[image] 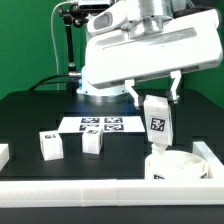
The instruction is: Assemble stool
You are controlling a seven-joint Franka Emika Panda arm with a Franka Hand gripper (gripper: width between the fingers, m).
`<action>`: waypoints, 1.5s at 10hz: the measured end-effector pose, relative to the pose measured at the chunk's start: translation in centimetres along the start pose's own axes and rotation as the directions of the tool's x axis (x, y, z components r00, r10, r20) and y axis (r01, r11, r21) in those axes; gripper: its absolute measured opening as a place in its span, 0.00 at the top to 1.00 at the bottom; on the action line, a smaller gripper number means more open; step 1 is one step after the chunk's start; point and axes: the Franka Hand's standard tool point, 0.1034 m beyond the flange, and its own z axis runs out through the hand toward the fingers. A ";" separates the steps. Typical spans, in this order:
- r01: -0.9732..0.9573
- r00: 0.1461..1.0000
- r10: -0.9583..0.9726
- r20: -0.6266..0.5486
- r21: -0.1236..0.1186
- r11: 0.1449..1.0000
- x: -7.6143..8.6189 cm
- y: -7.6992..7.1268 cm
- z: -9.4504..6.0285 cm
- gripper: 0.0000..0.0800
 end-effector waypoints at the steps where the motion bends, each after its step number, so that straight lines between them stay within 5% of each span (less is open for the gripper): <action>1: 0.001 1.000 -0.001 0.004 -0.002 1.000 -0.1 0.1 0.0 0.59; 6: 0.011 1.000 -0.011 -0.007 0.010 1.000 0.9 -0.1 -0.1 0.59; 9: 0.016 1.000 -0.015 -0.014 0.048 0.999 1.1 -2.6 1.0 0.59; 15: 0.047 0.999 -0.047 -0.013 0.037 0.998 1.0 -1.5 1.9 0.59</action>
Offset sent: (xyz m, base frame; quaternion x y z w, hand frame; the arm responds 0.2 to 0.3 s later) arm 0.0000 0.0000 0.0000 0.0000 0.0000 0.0000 1.0000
